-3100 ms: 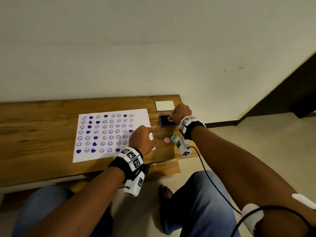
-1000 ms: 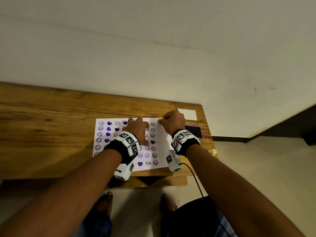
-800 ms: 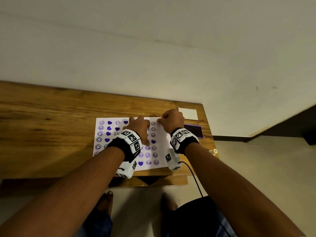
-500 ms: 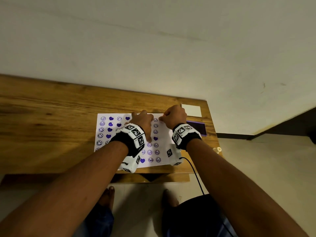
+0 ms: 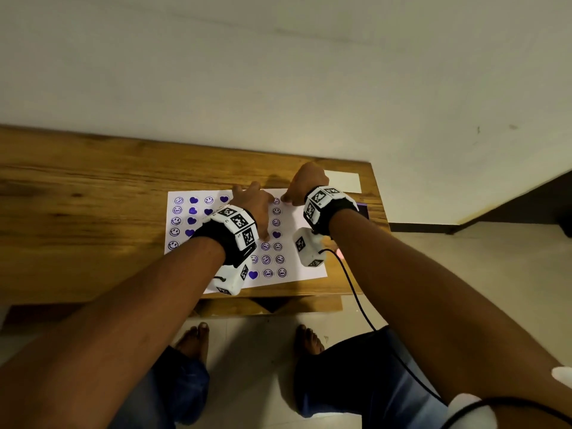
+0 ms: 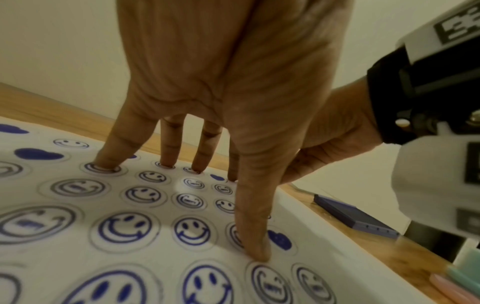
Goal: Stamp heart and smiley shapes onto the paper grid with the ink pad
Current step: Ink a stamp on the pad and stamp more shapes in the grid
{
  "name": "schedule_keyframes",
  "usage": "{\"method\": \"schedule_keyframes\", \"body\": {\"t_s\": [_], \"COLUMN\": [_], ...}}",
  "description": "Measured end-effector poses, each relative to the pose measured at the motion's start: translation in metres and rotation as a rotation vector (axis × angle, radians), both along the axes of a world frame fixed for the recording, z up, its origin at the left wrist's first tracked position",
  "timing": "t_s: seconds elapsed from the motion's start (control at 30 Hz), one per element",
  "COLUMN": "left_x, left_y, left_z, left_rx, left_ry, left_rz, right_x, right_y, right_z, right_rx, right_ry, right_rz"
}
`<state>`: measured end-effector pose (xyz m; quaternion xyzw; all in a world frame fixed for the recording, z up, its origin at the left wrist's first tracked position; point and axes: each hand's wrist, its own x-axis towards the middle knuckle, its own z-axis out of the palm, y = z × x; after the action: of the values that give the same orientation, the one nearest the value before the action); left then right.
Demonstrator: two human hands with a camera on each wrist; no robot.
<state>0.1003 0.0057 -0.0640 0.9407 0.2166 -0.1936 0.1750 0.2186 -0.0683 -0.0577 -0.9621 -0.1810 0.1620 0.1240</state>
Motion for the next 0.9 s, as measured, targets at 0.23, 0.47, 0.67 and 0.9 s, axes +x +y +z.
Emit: {"method": "schedule_keyframes", "body": {"t_s": [0.23,0.47,0.67,0.9], "left_x": [-0.012,-0.013,-0.013,-0.016], "left_y": [-0.003,-0.002,-0.003,0.008], "left_z": [-0.002,-0.005,-0.01,-0.019], "left_rx": [-0.039,-0.02,-0.013,-0.023], "left_ry": [-0.041,-0.035,-0.045,-0.046], "left_rz": [0.047,0.028,0.077,0.069], "right_x": [-0.012,-0.001,-0.008,-0.033], "right_y": [-0.002,-0.035,-0.082,-0.116], "right_z": [0.008,0.021,0.036,0.04], "right_rx": [0.042,0.318,0.461,0.591], "right_ry": [0.035,0.046,0.018,0.09], "right_rz": [-0.009,-0.184,-0.226,-0.253]}}
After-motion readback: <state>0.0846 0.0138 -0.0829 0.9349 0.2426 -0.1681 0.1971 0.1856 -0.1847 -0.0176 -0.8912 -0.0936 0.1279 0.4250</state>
